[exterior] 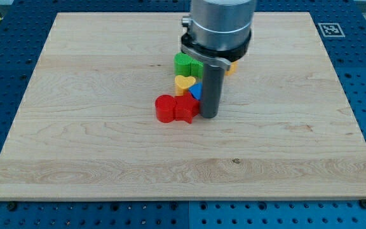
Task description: Move the red star and red circle towards center left
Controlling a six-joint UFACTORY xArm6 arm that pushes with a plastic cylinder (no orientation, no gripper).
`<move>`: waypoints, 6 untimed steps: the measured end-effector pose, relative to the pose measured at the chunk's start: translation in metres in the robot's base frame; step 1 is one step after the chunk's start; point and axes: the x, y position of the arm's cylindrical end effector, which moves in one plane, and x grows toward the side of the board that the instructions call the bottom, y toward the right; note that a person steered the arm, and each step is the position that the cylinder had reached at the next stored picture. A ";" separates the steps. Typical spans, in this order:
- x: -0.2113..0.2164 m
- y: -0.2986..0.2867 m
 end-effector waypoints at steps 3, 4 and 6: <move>0.000 -0.074; -0.002 -0.095; -0.044 -0.161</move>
